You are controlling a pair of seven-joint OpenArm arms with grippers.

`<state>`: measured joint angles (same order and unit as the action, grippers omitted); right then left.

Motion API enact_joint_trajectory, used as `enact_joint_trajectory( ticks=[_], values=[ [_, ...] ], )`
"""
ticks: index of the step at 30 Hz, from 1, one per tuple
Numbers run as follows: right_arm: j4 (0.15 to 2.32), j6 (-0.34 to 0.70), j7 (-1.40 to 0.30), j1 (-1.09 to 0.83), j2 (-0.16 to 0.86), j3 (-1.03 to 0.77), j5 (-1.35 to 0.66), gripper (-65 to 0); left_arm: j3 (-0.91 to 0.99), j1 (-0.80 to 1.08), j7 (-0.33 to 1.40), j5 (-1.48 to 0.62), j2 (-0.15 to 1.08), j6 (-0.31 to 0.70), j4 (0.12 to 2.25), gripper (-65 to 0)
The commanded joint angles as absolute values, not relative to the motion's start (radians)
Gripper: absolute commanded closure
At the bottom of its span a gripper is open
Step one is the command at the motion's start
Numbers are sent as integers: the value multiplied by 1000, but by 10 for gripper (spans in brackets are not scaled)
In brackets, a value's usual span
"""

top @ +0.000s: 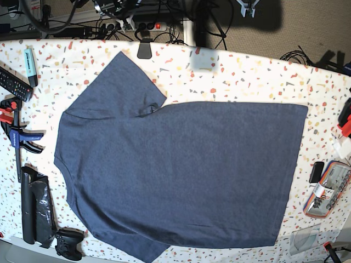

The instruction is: Fold the T-shirt properly

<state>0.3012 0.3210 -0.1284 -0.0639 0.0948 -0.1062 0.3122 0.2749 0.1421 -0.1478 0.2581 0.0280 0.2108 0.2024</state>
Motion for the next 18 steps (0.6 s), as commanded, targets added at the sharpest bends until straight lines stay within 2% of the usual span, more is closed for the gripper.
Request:
enact_joint_trajectory(
  ticks=[1, 6, 18],
  values=[
    [308, 346, -123, -61, 100, -109, 311, -96, 273, 153, -156, 257, 31, 213, 204, -67],
    [308, 393, -123, -61, 100, -109, 311, -96, 273, 168, -187, 258, 31, 213, 204, -67],
    [311, 392, -123, -62, 123, -109, 303, -96, 273, 188, -226, 257, 31, 213, 205, -67]
  ],
)
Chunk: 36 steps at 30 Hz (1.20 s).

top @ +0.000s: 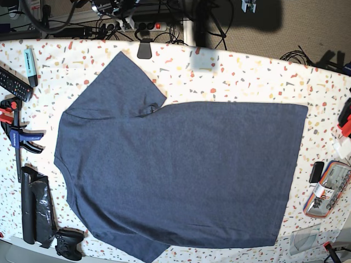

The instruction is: Fold the T-shirt properly

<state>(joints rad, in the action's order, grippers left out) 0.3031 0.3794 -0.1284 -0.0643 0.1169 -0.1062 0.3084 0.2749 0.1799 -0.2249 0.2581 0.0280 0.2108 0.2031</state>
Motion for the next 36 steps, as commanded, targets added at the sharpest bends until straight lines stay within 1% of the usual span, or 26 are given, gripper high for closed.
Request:
enact_joint_trajectory(
  ticks=[1, 8, 14, 22, 25, 31, 33, 36],
  values=[
    [311, 392, -123, -62, 126, -109, 303, -96, 273, 188, -226, 257, 31, 213, 205, -67],
    [314, 392, -123, -62, 151, -109, 303, -96, 273, 188, -225, 257, 31, 213, 205, -67],
    [314, 393, -123, -62, 152, -109, 226, -96, 273, 188, -225, 257, 31, 213, 204, -67],
    [314, 393, -125, -62, 153, -109, 224, -96, 273, 188, -207, 257, 31, 213, 205, -67],
    [315, 393, -152, -61, 152, -109, 224, -96, 273, 188, -154, 257, 31, 213, 217, -67],
    [317, 393, -250, -62, 155, -109, 224, -96, 273, 194, 45, 252, 31, 213, 310, -67],
    [326, 414, -271, -68, 163, -109, 224, -96, 273, 212, 92, 217, 31, 213, 356, -67],
    [362, 521, -270, -92, 187, -109, 224, -96, 273, 270, 104, 197, 31, 219, 447, -67]
  ],
)
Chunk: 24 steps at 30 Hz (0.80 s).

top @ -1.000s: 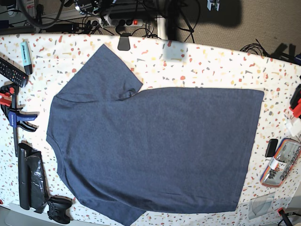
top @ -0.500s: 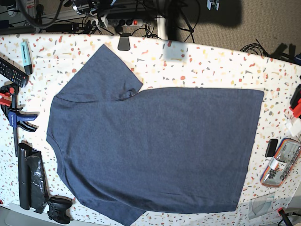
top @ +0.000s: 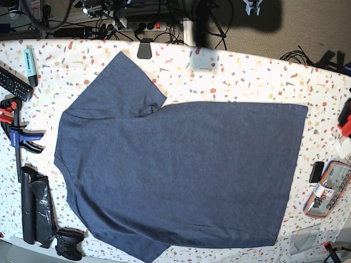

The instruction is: Fold the T-shirt properly

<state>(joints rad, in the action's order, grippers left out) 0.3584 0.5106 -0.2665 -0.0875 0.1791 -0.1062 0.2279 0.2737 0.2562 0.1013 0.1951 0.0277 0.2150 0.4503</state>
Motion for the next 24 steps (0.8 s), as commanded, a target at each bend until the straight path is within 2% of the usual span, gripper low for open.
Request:
enact_joint_trajectory(
  ticks=[1, 6, 16, 20, 24],
  values=[
    [382, 559, -270, -104, 195, -109, 224, -96, 273, 298, 104, 197, 31, 238, 486, -67],
    [537, 698, -269, -207, 241, -109, 118, -96, 273, 466, 101, 134, 31, 327, 741, -67],
    [1061, 698, -270, -587, 340, -109, -95, -96, 273, 784, 112, 104, 31, 339, 1279, -67],
    [1333, 698, -289, -775, 385, -125, -163, -96, 273, 872, 193, 105, 35, 339, 1465, -67],
    [1583, 698, -340, -929, 396, -210, -191, -96, 273, 935, 234, 198, 35, 341, 1625, -67]
  ],
)
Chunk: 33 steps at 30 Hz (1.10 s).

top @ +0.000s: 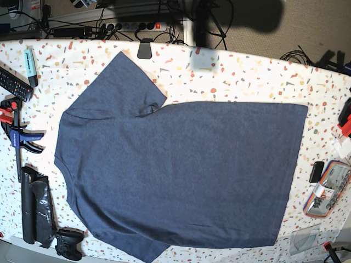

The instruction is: Fold the T-shirt properly

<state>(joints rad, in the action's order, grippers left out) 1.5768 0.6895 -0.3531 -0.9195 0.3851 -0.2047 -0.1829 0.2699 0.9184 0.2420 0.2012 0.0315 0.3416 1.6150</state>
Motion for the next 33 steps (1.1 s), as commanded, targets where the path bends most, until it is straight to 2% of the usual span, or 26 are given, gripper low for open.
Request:
enact_joint_trajectory(
  ticks=[1, 6, 11, 15, 18, 24, 30, 33],
  values=[
    [1641, 698, -347, -960, 396, -241, -191, -96, 273, 947, 237, 228, 35, 341, 1661, -68],
    [1909, 698, -393, -1066, 396, -414, -226, -96, 273, 987, 239, 311, 94, 341, 1818, -68],
    [2094, 698, -430, -1077, 397, -537, -229, -96, 273, 989, 239, 373, 196, 341, 1940, -69],
    [2188, 698, -431, -1068, 397, -579, -229, -96, 273, 989, 203, 444, 294, 340, 2041, -168],
    [2215, 698, -435, -1025, 404, -580, -229, -100, 273, 978, 113, 472, 368, 340, 2086, -239],
    [2216, 698, -434, -933, 413, -580, -231, -237, 273, 841, 105, 471, 487, 350, 2088, -246],
    [2216, 698, -435, -870, 413, -580, -244, -238, 273, 691, 104, 363, 587, 393, 2046, -246],
    [2216, 698, -434, -854, 413, -580, -244, -238, 270, 608, 103, 311, 641, 449, 1976, -246]
  ],
)
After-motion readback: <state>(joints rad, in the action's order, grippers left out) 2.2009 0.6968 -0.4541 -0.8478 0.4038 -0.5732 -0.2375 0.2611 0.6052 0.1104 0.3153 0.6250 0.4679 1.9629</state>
